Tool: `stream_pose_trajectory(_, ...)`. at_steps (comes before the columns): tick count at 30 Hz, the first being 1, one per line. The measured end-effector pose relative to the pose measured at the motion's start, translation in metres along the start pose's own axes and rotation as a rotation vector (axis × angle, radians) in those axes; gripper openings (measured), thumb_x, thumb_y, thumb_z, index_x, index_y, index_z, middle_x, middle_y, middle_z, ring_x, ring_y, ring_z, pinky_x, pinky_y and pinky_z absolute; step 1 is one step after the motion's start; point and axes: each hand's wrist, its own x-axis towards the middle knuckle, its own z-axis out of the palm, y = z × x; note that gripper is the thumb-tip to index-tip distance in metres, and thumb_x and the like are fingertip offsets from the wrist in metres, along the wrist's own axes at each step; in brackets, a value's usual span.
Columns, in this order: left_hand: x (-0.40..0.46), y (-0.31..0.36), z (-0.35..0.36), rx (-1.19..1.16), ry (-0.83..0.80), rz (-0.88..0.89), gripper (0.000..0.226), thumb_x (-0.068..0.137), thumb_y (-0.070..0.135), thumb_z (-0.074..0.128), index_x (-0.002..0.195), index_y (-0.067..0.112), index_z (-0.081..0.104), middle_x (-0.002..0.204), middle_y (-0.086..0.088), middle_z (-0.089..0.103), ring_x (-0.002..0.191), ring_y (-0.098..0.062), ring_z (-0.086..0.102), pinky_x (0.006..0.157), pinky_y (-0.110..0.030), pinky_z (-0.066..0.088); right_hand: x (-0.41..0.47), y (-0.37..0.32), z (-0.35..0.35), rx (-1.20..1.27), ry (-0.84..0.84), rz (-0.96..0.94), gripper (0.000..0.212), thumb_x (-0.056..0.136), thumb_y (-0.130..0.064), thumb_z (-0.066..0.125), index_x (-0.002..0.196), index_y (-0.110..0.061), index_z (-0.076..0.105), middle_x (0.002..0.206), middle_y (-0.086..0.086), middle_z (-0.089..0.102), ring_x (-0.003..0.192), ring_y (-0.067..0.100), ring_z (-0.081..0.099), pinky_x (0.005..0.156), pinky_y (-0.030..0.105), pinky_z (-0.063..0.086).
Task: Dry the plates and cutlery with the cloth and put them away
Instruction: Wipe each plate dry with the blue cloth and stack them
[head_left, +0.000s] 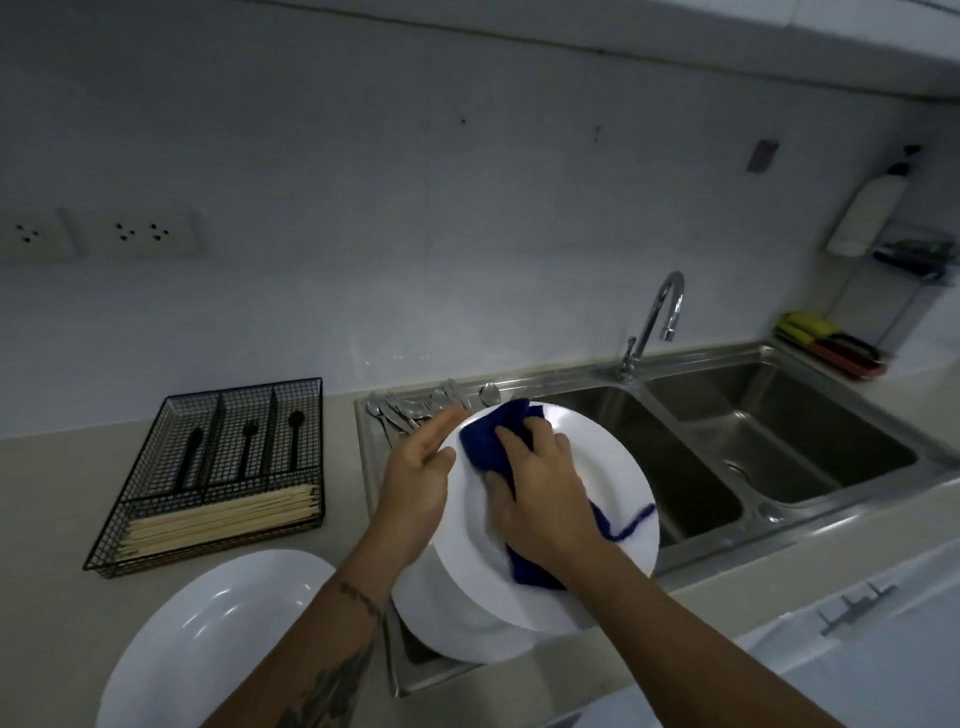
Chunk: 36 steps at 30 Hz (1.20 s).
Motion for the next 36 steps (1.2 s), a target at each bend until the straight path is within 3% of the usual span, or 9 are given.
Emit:
stream_pose_trajectory(2, 0.001, 0.004, -0.003, -0.074, 0.076, 0.015, 0.050, 0.096, -0.005, 0.045, 0.127, 0.030, 0.063, 0.124, 0.012, 0.067, 0.115, -0.012, 0.062, 0.096, -0.036, 0.054, -0.003, 0.003, -0.002, -0.033, -0.069, -0.052, 0.063, 0.091, -0.052, 0.040, 0.147, -0.024, 0.031, 0.152, 0.004, 0.028, 0.129, 0.024, 0.031, 0.108, 0.041, 0.032)
stream_pose_trajectory(6, -0.001, 0.014, -0.006, -0.233, 0.200, 0.007, 0.046, 0.094, -0.008, 0.047, 0.115, 0.028, 0.066, 0.112, 0.010, 0.073, 0.099, -0.009, 0.070, 0.074, -0.021, 0.057, -0.017, 0.031, 0.005, -0.285, -0.181, -0.075, 0.077, 0.087, -0.067, 0.020, 0.153, -0.032, 0.005, 0.162, 0.002, 0.004, 0.147, 0.031, 0.005, 0.114, 0.061, 0.000)
stream_pose_trajectory(10, -0.001, 0.018, -0.003, -0.305, 0.283, -0.018, 0.047, 0.092, -0.012, 0.046, 0.118, 0.023, 0.065, 0.101, 0.015, 0.074, 0.089, -0.002, 0.071, 0.066, -0.017, 0.054, -0.027, 0.028, 0.000, -0.256, -0.224, -0.025, 0.074, 0.087, -0.063, 0.005, 0.154, -0.029, 0.005, 0.162, 0.001, 0.002, 0.148, 0.027, -0.004, 0.115, 0.056, -0.010)
stream_pose_trajectory(13, 0.002, 0.022, 0.001, -0.322, 0.298, -0.051, 0.045, 0.092, -0.009, 0.047, 0.111, 0.026, 0.067, 0.099, 0.015, 0.073, 0.086, -0.003, 0.070, 0.063, -0.018, 0.054, -0.034, 0.010, -0.009, -0.077, -0.382, -0.124, 0.072, 0.086, -0.062, 0.000, 0.152, -0.036, -0.003, 0.161, -0.006, -0.010, 0.147, 0.018, -0.012, 0.117, 0.043, -0.011)
stream_pose_trajectory(15, 0.005, 0.026, 0.004, -0.333, 0.273, -0.071, 0.043, 0.093, -0.007, 0.048, 0.112, 0.026, 0.068, 0.107, 0.008, 0.073, 0.094, -0.011, 0.069, 0.071, -0.025, 0.057, -0.030, 0.000, -0.010, 0.013, -0.400, -0.204, 0.063, 0.093, -0.057, 0.007, 0.152, -0.038, -0.005, 0.160, -0.009, -0.014, 0.146, 0.015, -0.016, 0.117, 0.040, -0.011)
stream_pose_trajectory(20, 0.012, 0.036, 0.002, -0.409, 0.254, -0.076, 0.038, 0.093, -0.008, 0.050, 0.120, 0.013, 0.066, 0.112, -0.002, 0.073, 0.105, -0.020, 0.068, 0.087, -0.030, 0.057, 0.007, -0.005, 0.000, -0.098, -0.253, -0.285, 0.062, 0.098, -0.048, 0.017, 0.152, -0.034, -0.010, 0.161, -0.003, -0.015, 0.145, 0.020, -0.021, 0.116, 0.055, -0.009)
stream_pose_trajectory(25, 0.011, 0.040, -0.007, -0.402, 0.319, -0.034, 0.043, 0.090, -0.012, 0.047, 0.113, 0.018, 0.067, 0.113, -0.001, 0.073, 0.111, -0.023, 0.066, 0.101, -0.044, 0.050, 0.042, -0.002, 0.005, -0.304, -0.071, -0.188, 0.066, 0.094, -0.049, 0.018, 0.153, -0.030, -0.001, 0.162, 0.007, -0.002, 0.147, 0.032, -0.009, 0.111, 0.066, -0.003)
stream_pose_trajectory(32, 0.003, 0.046, -0.027, -0.360, 0.468, 0.020, 0.042, 0.090, -0.008, 0.051, 0.110, 0.025, 0.065, 0.106, 0.006, 0.074, 0.096, -0.010, 0.071, 0.073, -0.026, 0.058, 0.038, 0.026, 0.000, -0.348, -0.075, 0.081, 0.071, 0.089, -0.044, 0.021, 0.153, -0.023, -0.002, 0.161, 0.011, 0.001, 0.146, 0.036, 0.000, 0.115, 0.060, 0.009)
stream_pose_trajectory(36, 0.001, 0.044, -0.023, -0.374, 0.415, -0.031, 0.040, 0.090, -0.007, 0.053, 0.110, 0.026, 0.065, 0.101, 0.011, 0.073, 0.096, -0.015, 0.070, 0.077, -0.033, 0.060, 0.024, 0.014, 0.006, -0.251, -0.068, 0.061, 0.073, 0.087, -0.042, 0.026, 0.154, -0.021, 0.003, 0.161, 0.012, -0.001, 0.146, 0.037, -0.003, 0.117, 0.056, 0.006)
